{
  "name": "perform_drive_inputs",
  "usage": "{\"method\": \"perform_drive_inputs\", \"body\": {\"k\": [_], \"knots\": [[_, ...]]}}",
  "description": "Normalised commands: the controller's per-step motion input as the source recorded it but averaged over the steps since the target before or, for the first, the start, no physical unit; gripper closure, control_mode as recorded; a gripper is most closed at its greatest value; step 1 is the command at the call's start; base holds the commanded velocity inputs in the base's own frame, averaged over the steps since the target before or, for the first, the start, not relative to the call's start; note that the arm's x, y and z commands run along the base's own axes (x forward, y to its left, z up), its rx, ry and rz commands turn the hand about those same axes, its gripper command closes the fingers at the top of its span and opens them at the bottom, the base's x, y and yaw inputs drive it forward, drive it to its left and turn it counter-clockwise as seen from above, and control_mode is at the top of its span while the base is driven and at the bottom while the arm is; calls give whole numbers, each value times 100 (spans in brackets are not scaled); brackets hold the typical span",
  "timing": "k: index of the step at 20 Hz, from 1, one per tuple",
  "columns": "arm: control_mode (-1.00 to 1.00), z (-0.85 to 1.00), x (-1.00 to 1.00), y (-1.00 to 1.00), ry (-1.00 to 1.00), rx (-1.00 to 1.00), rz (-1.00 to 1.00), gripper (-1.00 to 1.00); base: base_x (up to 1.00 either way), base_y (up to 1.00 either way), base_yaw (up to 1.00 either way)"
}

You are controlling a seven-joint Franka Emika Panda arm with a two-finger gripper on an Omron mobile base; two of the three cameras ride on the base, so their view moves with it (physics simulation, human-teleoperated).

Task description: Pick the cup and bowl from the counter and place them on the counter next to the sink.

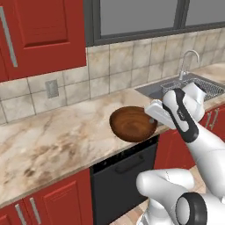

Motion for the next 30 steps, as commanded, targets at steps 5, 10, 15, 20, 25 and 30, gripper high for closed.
{"method": "perform_drive_inputs", "body": {"k": [5,10,15,20,25,30], "knots": [[100,0,0,0,0,0,0,100,-7,-100,0],[100,0,0,0,0,0,0,100,0,-100,0],[100,0,0,0,0,0,0,100,0,-100,0],[100,0,0,0,0,0,0,100,6,-100,0],[100,0,0,0,0,0,0,100,14,-100,0],[100,0,0,0,0,0,0,100,25,-100,0]]}}
